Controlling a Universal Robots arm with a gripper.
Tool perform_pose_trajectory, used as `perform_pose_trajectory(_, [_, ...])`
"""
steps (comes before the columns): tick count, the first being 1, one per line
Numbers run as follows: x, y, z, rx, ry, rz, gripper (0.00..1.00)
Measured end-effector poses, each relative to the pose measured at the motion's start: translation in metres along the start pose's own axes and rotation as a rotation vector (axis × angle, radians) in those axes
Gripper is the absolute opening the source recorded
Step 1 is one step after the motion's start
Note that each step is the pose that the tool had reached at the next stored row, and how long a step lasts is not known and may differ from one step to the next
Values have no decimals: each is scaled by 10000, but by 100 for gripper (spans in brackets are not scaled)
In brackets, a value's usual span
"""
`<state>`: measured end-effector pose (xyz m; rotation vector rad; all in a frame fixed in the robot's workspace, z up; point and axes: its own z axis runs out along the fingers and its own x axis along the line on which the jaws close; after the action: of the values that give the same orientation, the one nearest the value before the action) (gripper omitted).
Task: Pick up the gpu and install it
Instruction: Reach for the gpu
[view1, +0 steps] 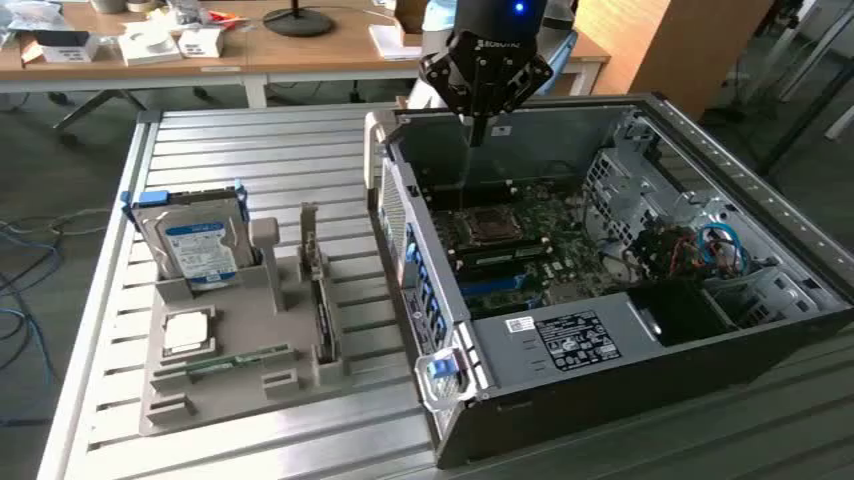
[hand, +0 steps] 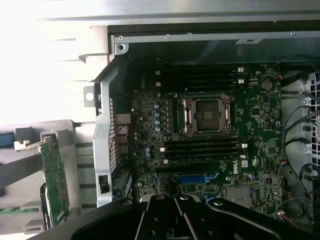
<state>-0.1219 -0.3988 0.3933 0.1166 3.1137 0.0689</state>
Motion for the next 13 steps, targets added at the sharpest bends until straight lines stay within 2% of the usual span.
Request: perform_pose_trajectory(13, [17,-2,5,-1,-1,2,11])
